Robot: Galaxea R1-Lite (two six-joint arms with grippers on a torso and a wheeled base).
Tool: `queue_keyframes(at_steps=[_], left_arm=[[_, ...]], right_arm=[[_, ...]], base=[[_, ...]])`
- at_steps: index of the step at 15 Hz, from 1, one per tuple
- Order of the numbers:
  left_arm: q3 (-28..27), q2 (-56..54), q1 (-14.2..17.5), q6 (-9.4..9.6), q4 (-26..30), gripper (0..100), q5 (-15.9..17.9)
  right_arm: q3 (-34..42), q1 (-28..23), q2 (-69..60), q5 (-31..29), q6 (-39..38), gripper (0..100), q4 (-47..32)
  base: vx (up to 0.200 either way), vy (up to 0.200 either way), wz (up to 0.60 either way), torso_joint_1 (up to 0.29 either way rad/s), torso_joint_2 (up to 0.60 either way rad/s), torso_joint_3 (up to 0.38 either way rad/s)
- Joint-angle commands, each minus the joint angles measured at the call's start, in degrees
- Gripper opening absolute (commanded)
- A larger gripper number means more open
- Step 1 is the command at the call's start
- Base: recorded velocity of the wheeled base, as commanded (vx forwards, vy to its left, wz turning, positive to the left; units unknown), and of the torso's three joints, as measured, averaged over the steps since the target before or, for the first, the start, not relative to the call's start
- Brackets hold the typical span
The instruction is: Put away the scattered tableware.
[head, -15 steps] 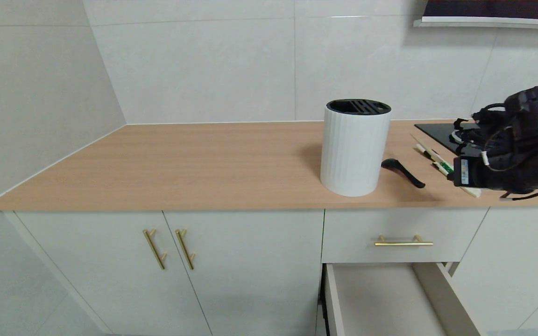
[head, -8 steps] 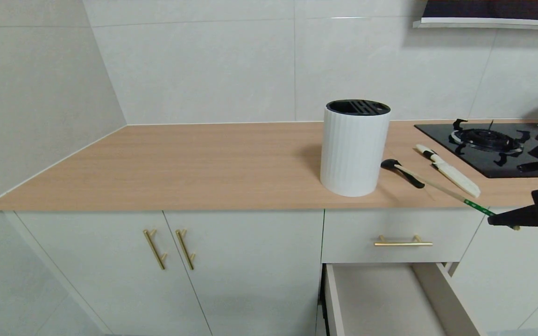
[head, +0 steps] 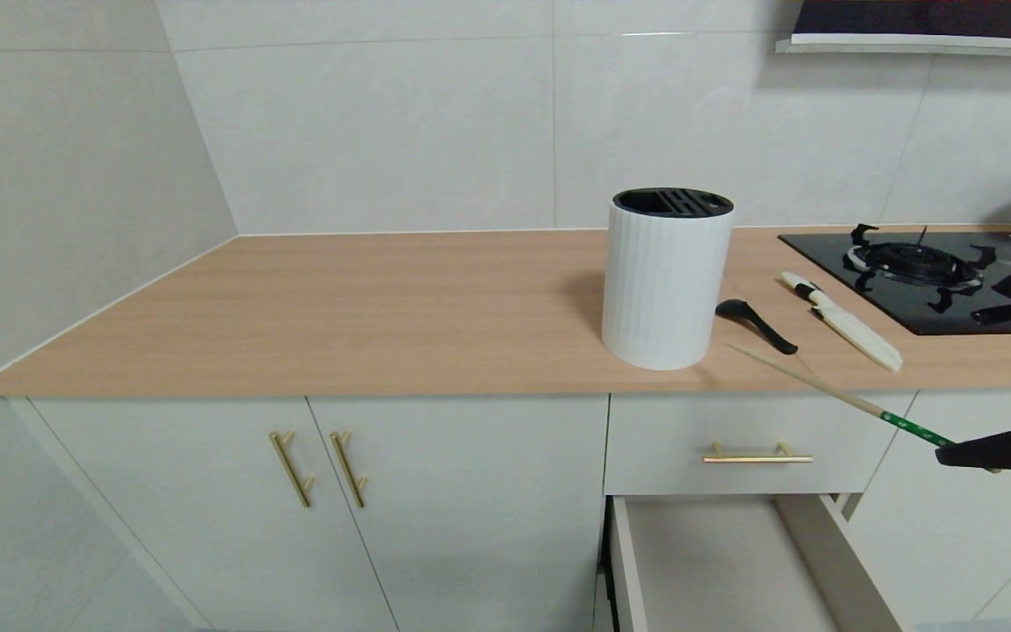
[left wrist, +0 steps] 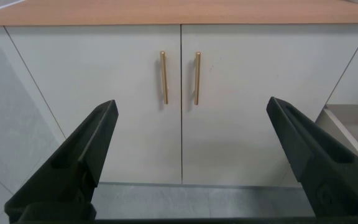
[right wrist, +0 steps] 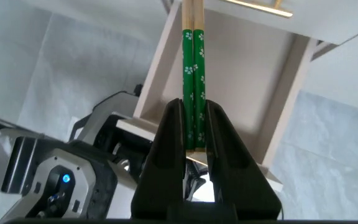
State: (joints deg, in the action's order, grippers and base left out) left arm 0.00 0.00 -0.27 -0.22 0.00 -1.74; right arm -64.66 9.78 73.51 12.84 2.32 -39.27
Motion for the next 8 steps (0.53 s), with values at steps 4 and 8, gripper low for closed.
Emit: queue_keyframes(at_steps=[4,8], left_arm=[[0.00,0.00,0.00,-0.04,0.00,100,-0.01],[0.00,0.00,0.00,-0.04,0.00,100,-0.01]], right_arm=[[2.17,2.62,1.81,0.00,1.20,0,0.42],[2.70,3.93,1.81,0.00,1.29,0,0.33]], base=[[0.000,0.000,0.00,-0.018,0.04,0.023],[0.000,0.000,0.00,-0.160,0.40,0.227]])
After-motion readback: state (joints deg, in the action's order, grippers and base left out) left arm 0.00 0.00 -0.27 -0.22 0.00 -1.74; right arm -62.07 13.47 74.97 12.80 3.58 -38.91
